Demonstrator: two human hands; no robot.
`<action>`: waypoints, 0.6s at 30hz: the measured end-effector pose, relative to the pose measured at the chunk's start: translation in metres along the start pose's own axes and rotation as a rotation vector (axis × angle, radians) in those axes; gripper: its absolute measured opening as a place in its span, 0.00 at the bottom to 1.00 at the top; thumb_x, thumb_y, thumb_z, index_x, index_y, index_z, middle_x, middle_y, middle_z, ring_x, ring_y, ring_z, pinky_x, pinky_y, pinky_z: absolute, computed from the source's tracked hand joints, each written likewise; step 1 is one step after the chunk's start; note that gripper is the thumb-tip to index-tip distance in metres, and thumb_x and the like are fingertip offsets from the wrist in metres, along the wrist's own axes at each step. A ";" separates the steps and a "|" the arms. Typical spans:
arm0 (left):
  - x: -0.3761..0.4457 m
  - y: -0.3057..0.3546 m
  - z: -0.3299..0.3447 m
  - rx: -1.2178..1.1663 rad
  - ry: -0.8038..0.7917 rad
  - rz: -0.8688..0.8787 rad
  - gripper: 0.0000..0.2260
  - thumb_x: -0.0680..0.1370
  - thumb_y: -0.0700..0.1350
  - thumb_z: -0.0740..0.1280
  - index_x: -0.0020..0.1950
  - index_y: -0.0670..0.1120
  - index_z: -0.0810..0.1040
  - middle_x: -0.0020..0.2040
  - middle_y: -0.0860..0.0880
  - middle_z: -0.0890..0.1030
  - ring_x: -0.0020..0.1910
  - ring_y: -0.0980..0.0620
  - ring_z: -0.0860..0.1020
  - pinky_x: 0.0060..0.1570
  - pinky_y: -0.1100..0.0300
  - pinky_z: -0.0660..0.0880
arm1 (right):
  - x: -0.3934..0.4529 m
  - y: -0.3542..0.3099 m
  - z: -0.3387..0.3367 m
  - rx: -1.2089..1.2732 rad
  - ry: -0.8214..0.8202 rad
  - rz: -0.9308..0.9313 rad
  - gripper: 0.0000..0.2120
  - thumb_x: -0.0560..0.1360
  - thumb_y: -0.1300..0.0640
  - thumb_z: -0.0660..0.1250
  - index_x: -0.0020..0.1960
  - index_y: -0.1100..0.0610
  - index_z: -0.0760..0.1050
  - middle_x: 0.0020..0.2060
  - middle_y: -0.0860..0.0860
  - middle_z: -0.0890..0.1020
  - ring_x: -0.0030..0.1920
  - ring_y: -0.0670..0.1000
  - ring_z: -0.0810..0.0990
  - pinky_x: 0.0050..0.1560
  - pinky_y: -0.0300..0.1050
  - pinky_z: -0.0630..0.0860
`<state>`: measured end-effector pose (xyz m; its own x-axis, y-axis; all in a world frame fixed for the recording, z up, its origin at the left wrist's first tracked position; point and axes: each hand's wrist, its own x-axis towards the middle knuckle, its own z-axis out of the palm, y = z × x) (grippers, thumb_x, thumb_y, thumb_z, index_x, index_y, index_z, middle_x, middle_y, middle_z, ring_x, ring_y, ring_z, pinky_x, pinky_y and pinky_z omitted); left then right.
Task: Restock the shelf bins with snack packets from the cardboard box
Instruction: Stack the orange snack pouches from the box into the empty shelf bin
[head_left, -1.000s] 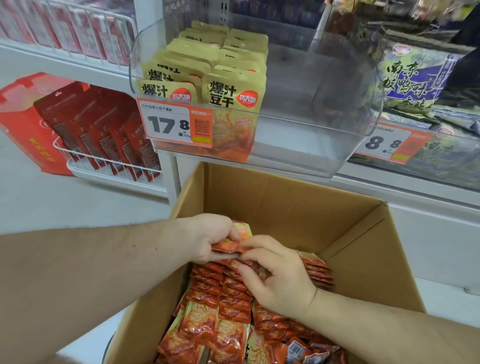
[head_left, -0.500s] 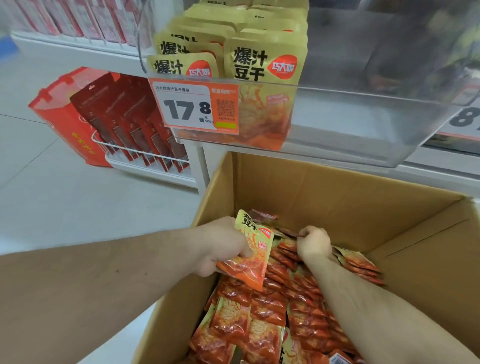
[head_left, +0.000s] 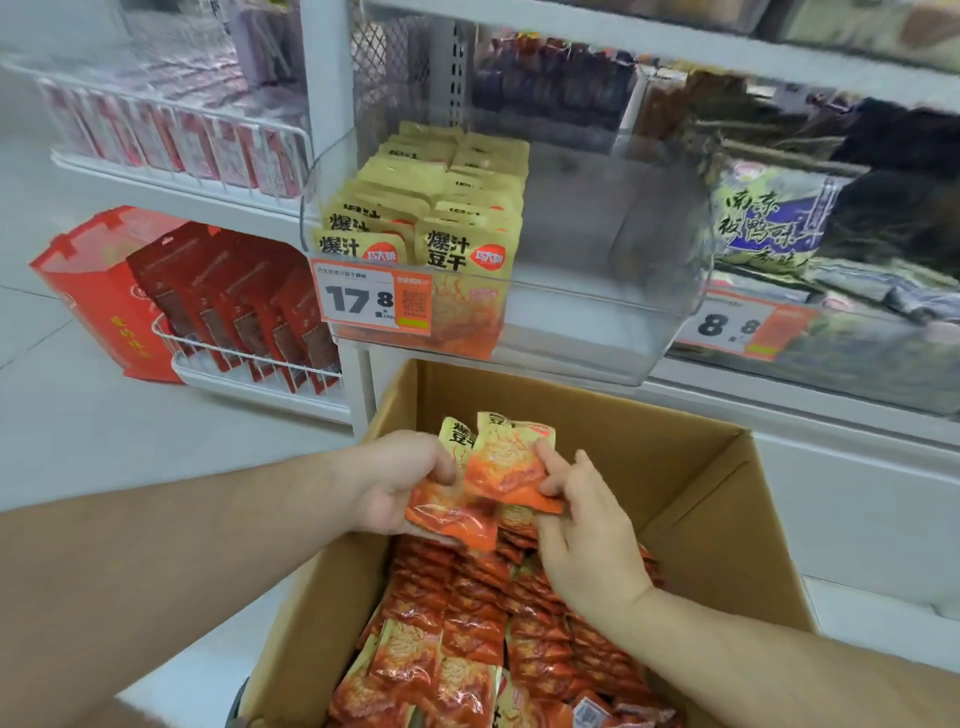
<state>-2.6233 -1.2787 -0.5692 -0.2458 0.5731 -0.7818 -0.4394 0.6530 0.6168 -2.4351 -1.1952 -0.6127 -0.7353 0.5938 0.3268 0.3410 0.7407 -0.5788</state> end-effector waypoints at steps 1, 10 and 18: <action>-0.009 0.003 0.002 -0.051 -0.019 0.034 0.15 0.81 0.40 0.55 0.65 0.41 0.76 0.53 0.38 0.84 0.46 0.40 0.84 0.46 0.42 0.82 | -0.001 -0.005 -0.005 -0.082 0.015 -0.106 0.20 0.69 0.71 0.70 0.53 0.53 0.68 0.61 0.49 0.80 0.68 0.49 0.70 0.73 0.51 0.62; -0.071 0.015 0.022 0.058 -0.074 0.347 0.05 0.81 0.40 0.66 0.52 0.48 0.80 0.43 0.48 0.86 0.38 0.52 0.84 0.42 0.56 0.80 | 0.005 -0.047 -0.044 -0.143 -0.069 -0.285 0.22 0.70 0.64 0.66 0.63 0.63 0.74 0.58 0.51 0.83 0.56 0.47 0.81 0.77 0.46 0.54; -0.085 0.032 0.021 0.214 -0.001 0.642 0.20 0.78 0.33 0.69 0.65 0.50 0.72 0.57 0.48 0.84 0.57 0.46 0.82 0.58 0.44 0.78 | 0.033 -0.070 -0.105 0.027 0.186 -0.012 0.17 0.68 0.55 0.71 0.56 0.50 0.74 0.47 0.41 0.78 0.44 0.48 0.76 0.49 0.40 0.71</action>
<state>-2.5981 -1.2966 -0.4810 -0.3999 0.8806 -0.2541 -0.0259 0.2662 0.9636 -2.4221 -1.1950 -0.4831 -0.6170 0.6350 0.4648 0.3152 0.7406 -0.5935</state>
